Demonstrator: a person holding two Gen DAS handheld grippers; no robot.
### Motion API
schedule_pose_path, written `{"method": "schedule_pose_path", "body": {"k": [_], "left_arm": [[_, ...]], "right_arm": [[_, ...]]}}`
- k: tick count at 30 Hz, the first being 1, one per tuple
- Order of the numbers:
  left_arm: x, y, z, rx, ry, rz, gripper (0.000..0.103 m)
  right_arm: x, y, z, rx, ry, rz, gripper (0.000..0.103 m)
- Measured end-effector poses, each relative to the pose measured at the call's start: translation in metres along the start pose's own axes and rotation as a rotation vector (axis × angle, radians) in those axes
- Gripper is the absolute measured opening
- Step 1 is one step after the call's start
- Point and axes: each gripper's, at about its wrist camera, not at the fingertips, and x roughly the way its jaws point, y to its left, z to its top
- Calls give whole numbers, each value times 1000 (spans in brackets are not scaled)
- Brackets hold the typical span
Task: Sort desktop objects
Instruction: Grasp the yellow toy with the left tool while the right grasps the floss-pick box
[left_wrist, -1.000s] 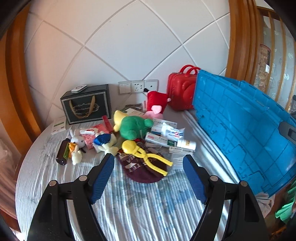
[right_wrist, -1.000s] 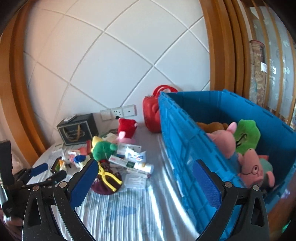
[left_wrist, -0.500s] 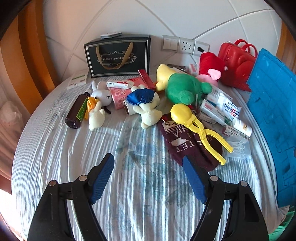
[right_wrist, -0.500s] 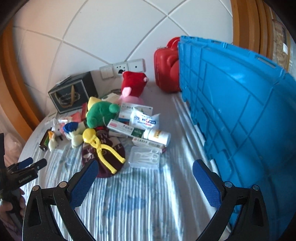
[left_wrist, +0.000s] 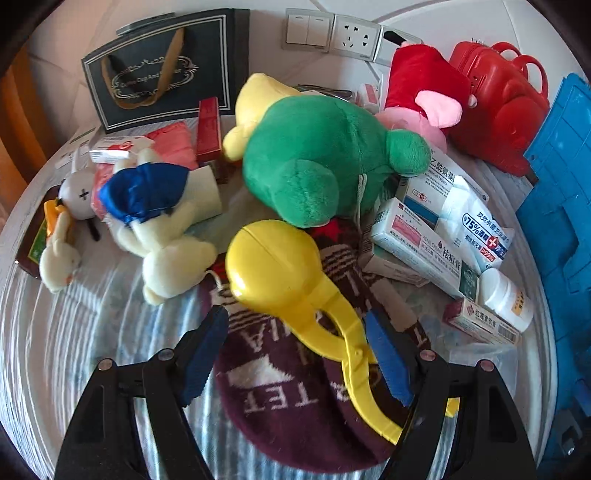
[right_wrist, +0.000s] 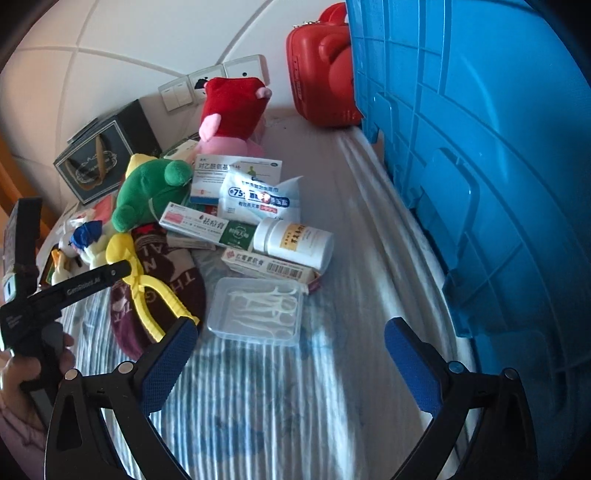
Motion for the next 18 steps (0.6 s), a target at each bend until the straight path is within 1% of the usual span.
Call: {"method": "schedule_pose_path", "body": {"k": [1, 2, 3, 4, 6, 7, 8, 9, 11, 13, 15, 17, 18], "left_arm": [[8, -2, 1, 8, 8, -3, 63], [14, -2, 1, 16, 15, -25, 53], [15, 0, 0, 16, 15, -50, 49], [12, 3, -1, 11, 4, -65, 43], [0, 10, -4, 34, -7, -89, 36], [-7, 13, -6, 54, -14, -86, 29], [-13, 16, -9, 75, -22, -78, 25], [-20, 20, -13, 99, -27, -61, 17], [-27, 30, -21, 124, -31, -46, 16], [-27, 40, -27, 129, -19, -32, 15], [-20, 46, -34, 113, 10, -32, 15], [-14, 51, -38, 99, 20, -33, 14], [-17, 50, -37, 96, 10, -33, 14]], "right_arm": [[6, -1, 1, 1, 10, -1, 103], [12, -2, 1, 3, 21, -2, 103], [18, -2, 1, 4, 32, -1, 103], [25, -1, 1, 4, 44, 2, 103], [37, 3, 1, 3, 66, 10, 103], [43, 6, 0, 0, 73, 15, 103], [50, 9, 0, -4, 81, 16, 103], [58, 14, -1, -10, 95, 19, 103], [73, 21, -3, -15, 111, 23, 103], [89, 29, -5, -22, 129, 16, 103], [99, 35, -6, -25, 133, 8, 103], [106, 39, -7, -31, 143, 7, 103], [108, 39, -8, -26, 139, 4, 96]]}}
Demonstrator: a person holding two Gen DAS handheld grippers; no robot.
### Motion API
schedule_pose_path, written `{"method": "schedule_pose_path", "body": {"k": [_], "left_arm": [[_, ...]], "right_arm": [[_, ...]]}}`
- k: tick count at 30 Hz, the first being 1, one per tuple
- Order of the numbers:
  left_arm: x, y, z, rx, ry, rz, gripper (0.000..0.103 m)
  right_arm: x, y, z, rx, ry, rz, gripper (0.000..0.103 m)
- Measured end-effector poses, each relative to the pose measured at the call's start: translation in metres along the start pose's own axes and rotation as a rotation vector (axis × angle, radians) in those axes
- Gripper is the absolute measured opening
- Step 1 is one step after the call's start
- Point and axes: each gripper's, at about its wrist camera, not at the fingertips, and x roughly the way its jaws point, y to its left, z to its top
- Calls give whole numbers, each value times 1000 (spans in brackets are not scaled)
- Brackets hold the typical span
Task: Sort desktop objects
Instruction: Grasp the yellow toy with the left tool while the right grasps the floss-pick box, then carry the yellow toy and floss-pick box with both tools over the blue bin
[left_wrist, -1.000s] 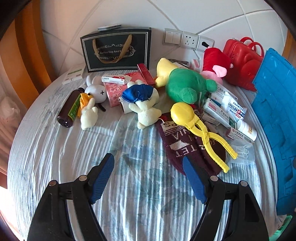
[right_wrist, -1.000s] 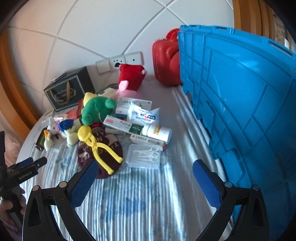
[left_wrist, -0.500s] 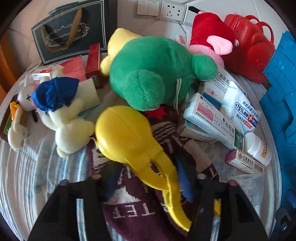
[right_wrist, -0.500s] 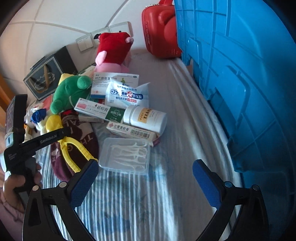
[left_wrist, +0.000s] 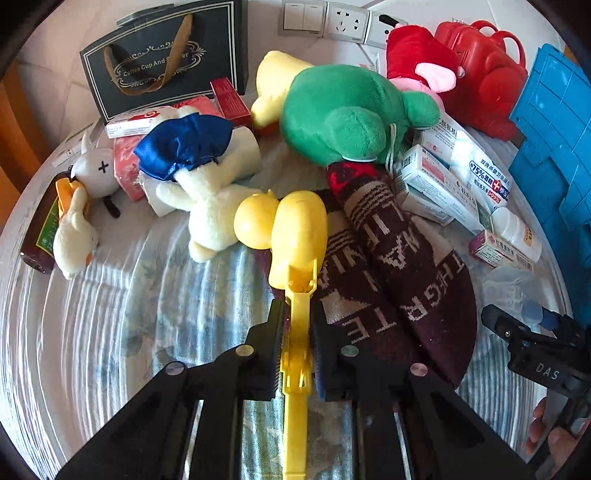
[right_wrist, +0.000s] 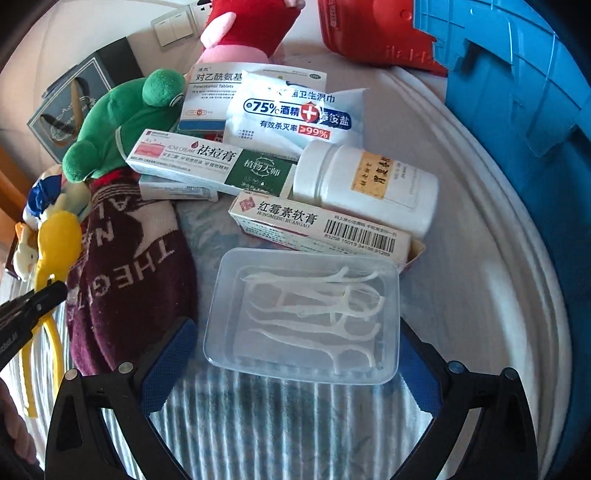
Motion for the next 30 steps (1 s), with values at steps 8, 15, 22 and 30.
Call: {"method": "schedule_pose_path", "body": {"k": [8, 15, 22, 30], "left_arm": [[-67, 5, -12, 14, -106, -37, 8], [-144, 8, -33, 32, -230, -67, 8], [-220, -9, -55, 93, -348, -158, 8], [-301, -84, -68, 145, -520, -176, 8]], "right_arm": [[-45, -1, -8, -10, -68, -1, 90], [-139, 19, -27, -64, -217, 14, 90], [-248, 37, -51, -78, -405, -38, 90], [-363, 3, -70, -96, -597, -59, 90]]}}
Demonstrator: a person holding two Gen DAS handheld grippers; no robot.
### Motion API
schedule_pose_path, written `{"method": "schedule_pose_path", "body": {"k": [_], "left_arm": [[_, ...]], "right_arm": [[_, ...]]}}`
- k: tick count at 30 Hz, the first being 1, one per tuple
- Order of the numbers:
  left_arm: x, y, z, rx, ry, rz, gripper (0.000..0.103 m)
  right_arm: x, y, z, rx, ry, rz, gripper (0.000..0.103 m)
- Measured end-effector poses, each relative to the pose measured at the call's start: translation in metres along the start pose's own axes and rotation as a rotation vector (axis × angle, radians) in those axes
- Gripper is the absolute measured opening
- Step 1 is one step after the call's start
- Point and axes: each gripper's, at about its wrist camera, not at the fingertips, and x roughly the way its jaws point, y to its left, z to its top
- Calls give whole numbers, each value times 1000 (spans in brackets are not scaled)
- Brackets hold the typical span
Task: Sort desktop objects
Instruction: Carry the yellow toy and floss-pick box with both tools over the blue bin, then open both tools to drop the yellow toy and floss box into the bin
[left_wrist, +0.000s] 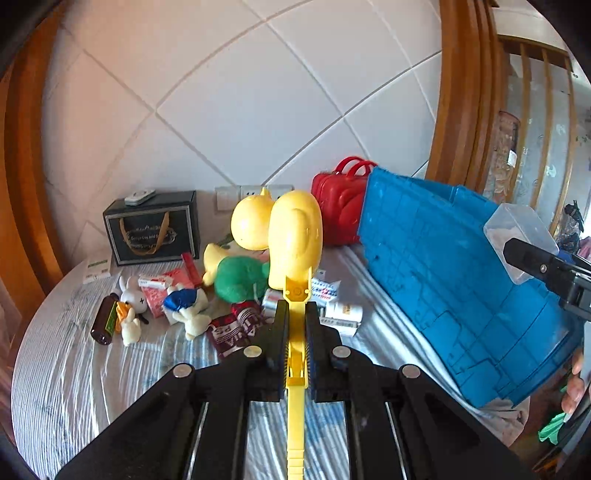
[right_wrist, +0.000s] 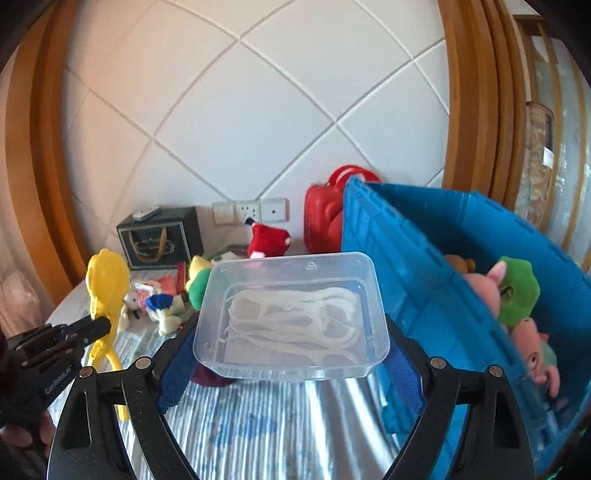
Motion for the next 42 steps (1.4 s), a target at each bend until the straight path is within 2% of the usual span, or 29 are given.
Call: {"method": "schedule_pose_path", "body": {"k": [6, 8, 11, 14, 19, 26, 33, 35, 37, 39, 42], "left_arm": [[-19, -116, 33, 6, -115, -12, 8], [-19, -162, 46, 11, -126, -42, 8], [-12, -228, 67, 38, -152, -49, 8], [5, -282, 83, 47, -101, -97, 8], [33, -353, 91, 118, -62, -41, 10], [64, -404, 78, 194, 32, -20, 10], [81, -414, 60, 214, 110, 24, 13], [82, -416, 55, 222, 129, 20, 25], [79, -416, 52, 225, 125, 15, 49], [72, -414, 51, 220, 106, 12, 60], [67, -414, 47, 228, 96, 13, 62]], "right_arm": [[-53, -102, 28, -7, -114, 27, 90], [-61, -143, 35, -33, -126, 19, 90], [-63, -204, 39, -70, -115, -17, 90], [-55, -258, 37, -69, -65, -51, 90], [-40, -324, 24, -36, -9, -80, 90], [-27, -367, 7, 4, 32, -63, 90], [-15, -381, 0, 10, 53, -36, 90], [-14, -379, 2, -20, 60, -83, 90], [-13, -380, 1, -30, 68, -108, 90], [-14, -379, 0, -32, 71, -112, 90], [-15, -381, 1, -31, 72, -143, 91]]}}
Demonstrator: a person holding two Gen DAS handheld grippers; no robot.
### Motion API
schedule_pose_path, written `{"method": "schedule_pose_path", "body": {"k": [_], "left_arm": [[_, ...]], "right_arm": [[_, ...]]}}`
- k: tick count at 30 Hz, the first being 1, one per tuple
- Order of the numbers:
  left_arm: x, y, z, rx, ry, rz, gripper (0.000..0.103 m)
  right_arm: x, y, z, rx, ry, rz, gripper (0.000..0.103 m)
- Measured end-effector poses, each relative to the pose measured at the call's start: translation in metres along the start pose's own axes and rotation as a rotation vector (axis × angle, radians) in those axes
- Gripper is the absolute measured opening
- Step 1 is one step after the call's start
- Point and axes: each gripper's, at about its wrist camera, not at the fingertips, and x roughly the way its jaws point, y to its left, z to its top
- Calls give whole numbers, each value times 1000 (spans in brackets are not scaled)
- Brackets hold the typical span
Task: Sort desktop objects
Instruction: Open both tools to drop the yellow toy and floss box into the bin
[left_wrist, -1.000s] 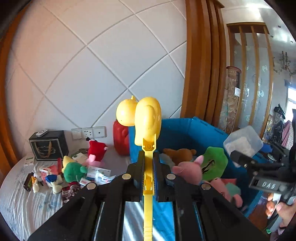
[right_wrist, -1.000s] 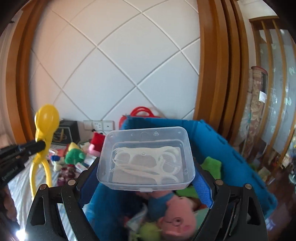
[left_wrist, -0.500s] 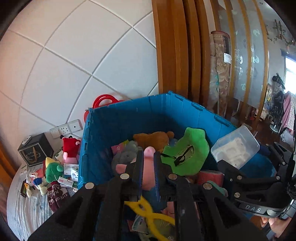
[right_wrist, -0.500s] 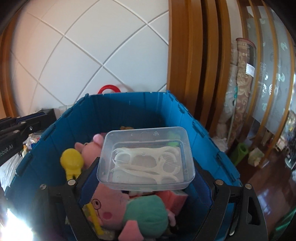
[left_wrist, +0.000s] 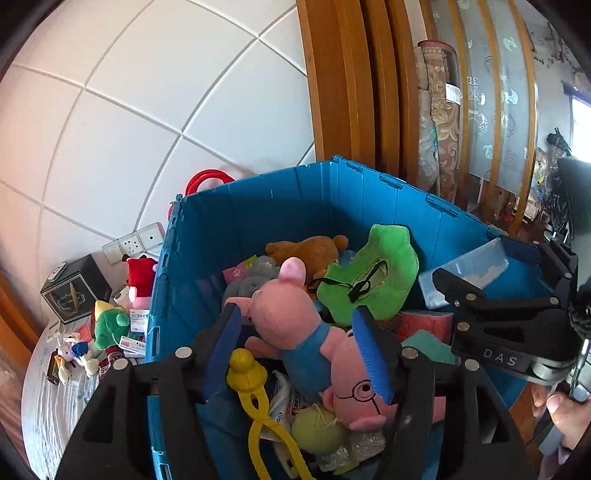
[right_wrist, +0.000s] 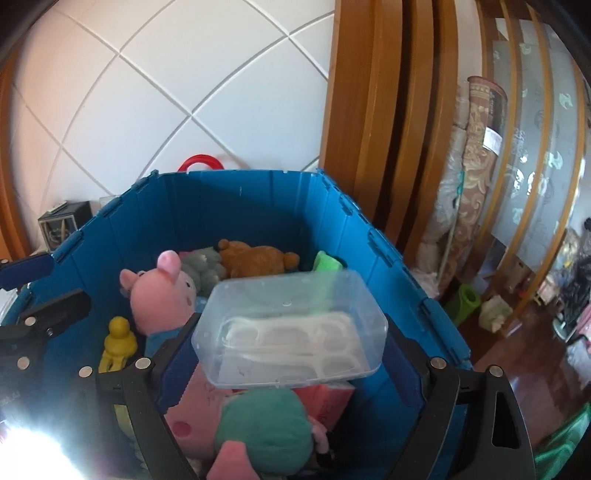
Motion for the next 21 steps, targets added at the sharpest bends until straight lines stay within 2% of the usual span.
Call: {"method": "schedule_pose_path", "body": {"k": [4, 9, 21], "left_arm": [[1, 1, -6, -7, 14, -15, 62], [0, 4, -12, -23, 24, -22, 62], [-26, 13, -18, -43, -29, -11, 62]], "right_arm": [[-2, -4, 0, 14, -5, -8, 103], [-2, -5, -1, 32, -2, -18, 103], [-6, -3, -7, 39, 17, -13, 103]]}}
